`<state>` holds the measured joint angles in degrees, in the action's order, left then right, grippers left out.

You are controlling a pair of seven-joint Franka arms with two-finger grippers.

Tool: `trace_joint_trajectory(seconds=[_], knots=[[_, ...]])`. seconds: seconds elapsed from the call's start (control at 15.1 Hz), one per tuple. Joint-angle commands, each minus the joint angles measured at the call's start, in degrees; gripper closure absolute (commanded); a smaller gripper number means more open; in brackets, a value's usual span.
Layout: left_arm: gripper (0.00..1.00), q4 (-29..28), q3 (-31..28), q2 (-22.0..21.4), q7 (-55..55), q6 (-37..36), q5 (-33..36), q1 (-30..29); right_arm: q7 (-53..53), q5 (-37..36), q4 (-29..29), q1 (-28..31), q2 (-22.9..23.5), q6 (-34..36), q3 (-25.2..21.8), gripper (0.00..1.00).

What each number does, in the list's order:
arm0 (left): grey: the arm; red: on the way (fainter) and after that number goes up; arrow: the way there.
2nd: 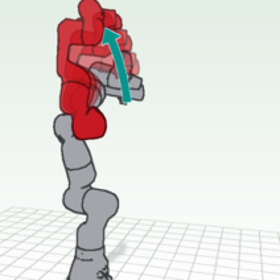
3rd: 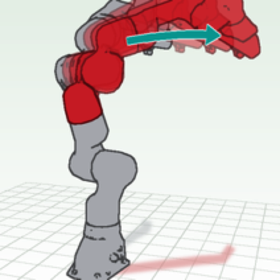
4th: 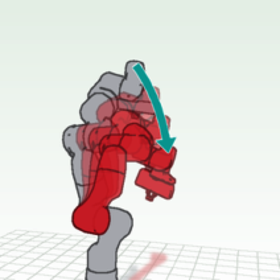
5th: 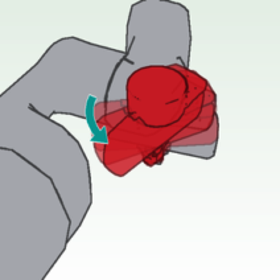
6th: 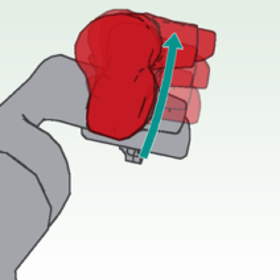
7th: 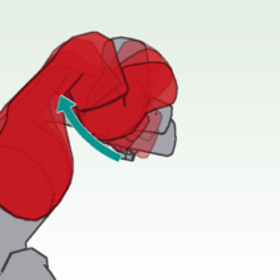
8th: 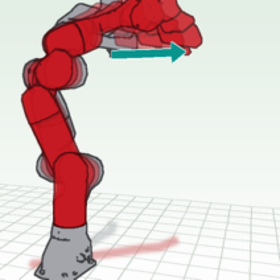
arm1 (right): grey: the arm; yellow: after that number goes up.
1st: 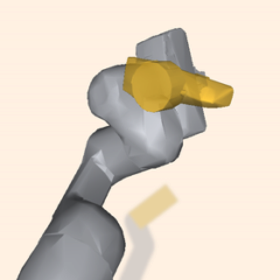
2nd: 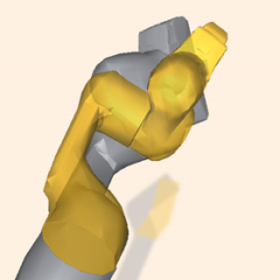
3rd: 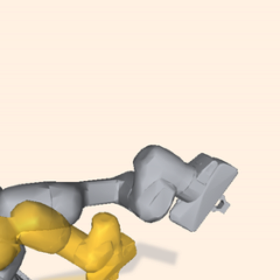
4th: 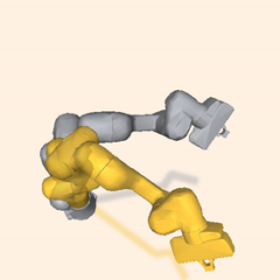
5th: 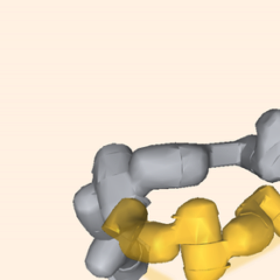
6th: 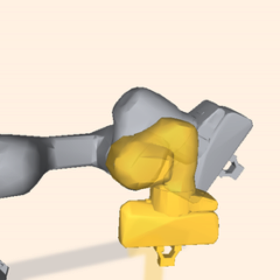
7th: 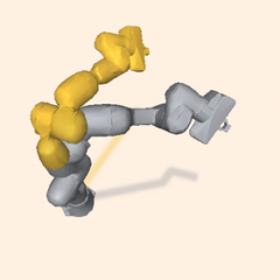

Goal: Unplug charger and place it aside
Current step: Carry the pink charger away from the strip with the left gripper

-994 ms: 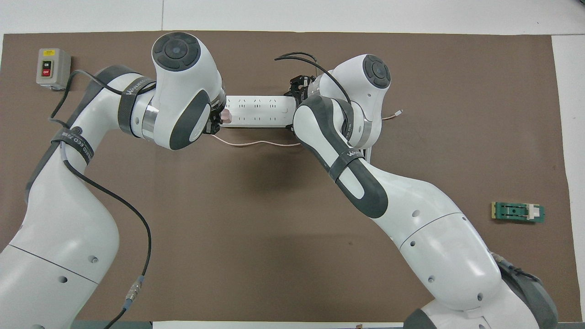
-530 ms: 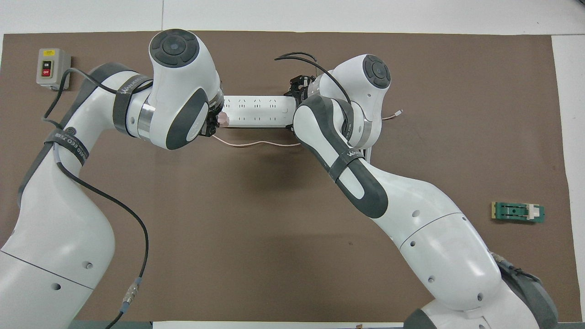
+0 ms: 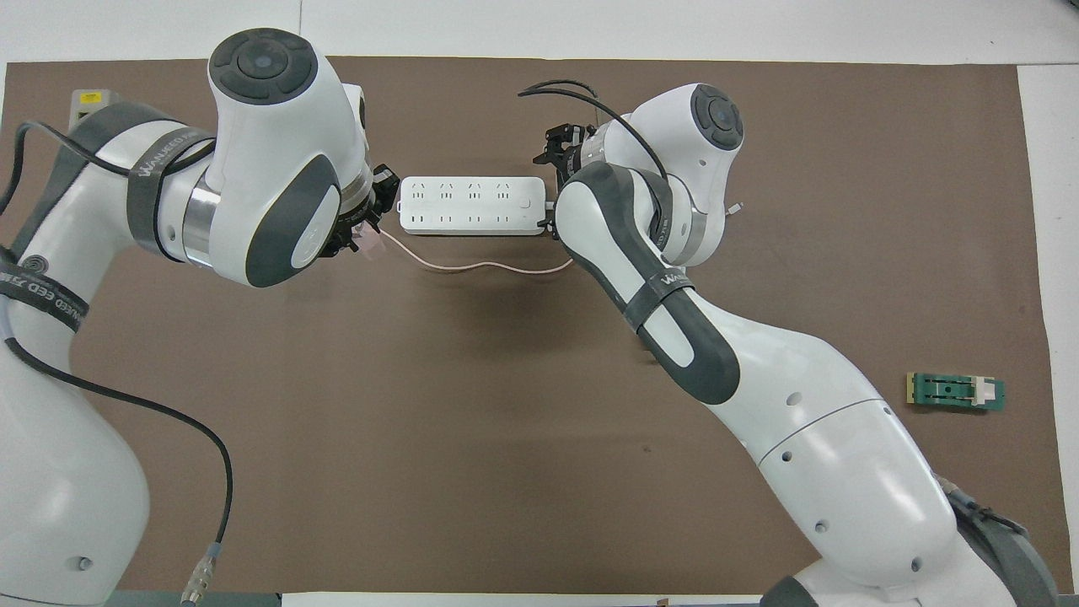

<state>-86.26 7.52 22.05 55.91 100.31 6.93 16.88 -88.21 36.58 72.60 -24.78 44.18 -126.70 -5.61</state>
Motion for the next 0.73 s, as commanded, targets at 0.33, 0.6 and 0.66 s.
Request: trace_joint_trajectory(seconds=[0.33, 0.6, 0.66], knots=[[1.0, -23.23, 0.13, -19.4, -32.76, 8.4, -1.13, -11.68, 1.11, -1.42, 10.37, -0.18, -10.86, 2.42, -0.36, 0.0], [1.0, -39.75, 0.13, -26.7, -45.43, 18.77, -1.83, -17.14, 2.77, -1.77, 11.6, 0.95, -13.41, 3.72, -0.63, 0.0], [1.0, -42.04, 0.13, -27.23, -46.67, 19.65, -1.84, -17.32, 6.43, -2.29, 11.6, 2.35, -14.11, 7.13, -0.63, 0.0]])
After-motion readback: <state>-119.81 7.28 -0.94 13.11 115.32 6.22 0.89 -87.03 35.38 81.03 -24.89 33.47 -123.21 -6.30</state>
